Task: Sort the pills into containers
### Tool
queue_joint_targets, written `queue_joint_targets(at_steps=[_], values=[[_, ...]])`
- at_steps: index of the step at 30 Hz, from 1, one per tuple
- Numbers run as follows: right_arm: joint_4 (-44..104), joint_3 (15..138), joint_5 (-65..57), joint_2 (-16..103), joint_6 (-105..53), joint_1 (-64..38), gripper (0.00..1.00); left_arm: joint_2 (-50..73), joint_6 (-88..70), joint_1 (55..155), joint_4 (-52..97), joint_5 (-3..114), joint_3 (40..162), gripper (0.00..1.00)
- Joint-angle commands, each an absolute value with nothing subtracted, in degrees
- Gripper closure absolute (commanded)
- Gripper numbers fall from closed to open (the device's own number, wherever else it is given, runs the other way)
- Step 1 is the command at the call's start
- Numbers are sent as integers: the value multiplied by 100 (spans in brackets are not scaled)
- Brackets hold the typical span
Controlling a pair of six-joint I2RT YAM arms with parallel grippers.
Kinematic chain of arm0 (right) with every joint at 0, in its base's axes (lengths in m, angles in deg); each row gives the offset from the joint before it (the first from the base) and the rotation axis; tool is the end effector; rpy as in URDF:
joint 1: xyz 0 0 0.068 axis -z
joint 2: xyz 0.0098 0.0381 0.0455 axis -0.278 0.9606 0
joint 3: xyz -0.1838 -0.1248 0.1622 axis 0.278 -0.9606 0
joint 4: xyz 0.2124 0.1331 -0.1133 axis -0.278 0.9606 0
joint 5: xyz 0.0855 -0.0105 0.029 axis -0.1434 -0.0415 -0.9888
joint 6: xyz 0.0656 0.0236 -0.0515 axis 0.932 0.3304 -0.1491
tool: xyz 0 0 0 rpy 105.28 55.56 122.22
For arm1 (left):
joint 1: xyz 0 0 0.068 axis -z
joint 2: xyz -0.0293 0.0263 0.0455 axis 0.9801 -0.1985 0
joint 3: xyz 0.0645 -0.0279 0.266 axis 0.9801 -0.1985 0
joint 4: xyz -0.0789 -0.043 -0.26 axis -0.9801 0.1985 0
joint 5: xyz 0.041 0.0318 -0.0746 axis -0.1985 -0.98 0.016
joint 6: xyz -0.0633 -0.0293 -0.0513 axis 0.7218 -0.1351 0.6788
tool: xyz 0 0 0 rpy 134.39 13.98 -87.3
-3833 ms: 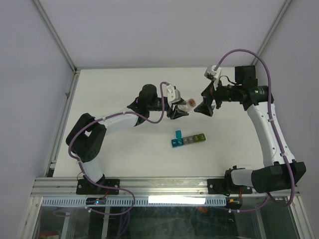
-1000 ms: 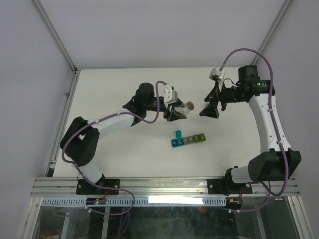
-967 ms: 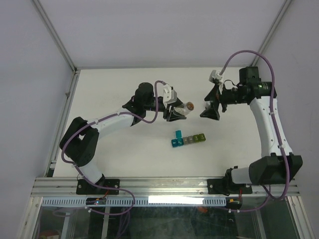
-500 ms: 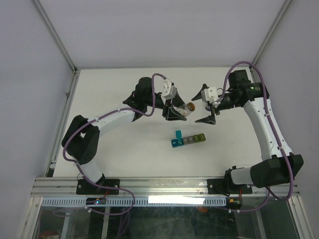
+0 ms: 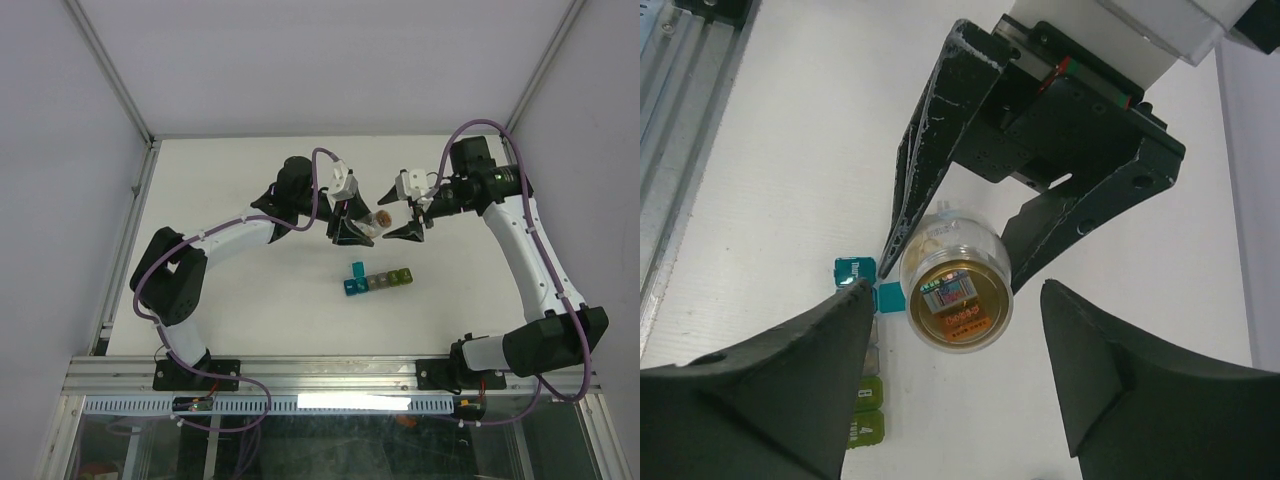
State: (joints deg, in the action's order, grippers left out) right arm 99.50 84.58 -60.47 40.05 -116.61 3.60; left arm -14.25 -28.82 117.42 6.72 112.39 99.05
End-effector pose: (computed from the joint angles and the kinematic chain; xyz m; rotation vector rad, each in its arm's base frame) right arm 0.2408 0.1240 0.3653 -1.7149 1.1389 0.7537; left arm 0.2901 -0.3229 0.2702 1.4484 1.1886 -1.3793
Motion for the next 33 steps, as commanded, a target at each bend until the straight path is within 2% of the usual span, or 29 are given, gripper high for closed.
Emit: queue_joint_targets(at_steps=[1,15,19,23,26,30,33], values=[[9616,8551,-6089,4001,-11278,271,32,-1309,-2980,11672,574,11498,10137,100],[9452,8493,-5892,4001,-10928,192,52,-1245,-3038,11677,544,11526,10087,100],[9260,8431,-5764,3985,-10552,174,61,-1185,-2994,11690,309,11458,9961,100],[9071,8422,-5443,4023,-9828,102,64,-1010,-3042,11812,188,10595,9797,100],[8898,8420,-5008,4111,-9026,-17,71,-917,-3178,11937,343,9543,9788,100],[8424,8367,-4032,4434,-7288,-187,75,-842,-3243,12102,208,8132,9706,100],[8195,8327,-3618,4802,-5950,-194,82,-893,-3221,12224,10,7330,9663,100]])
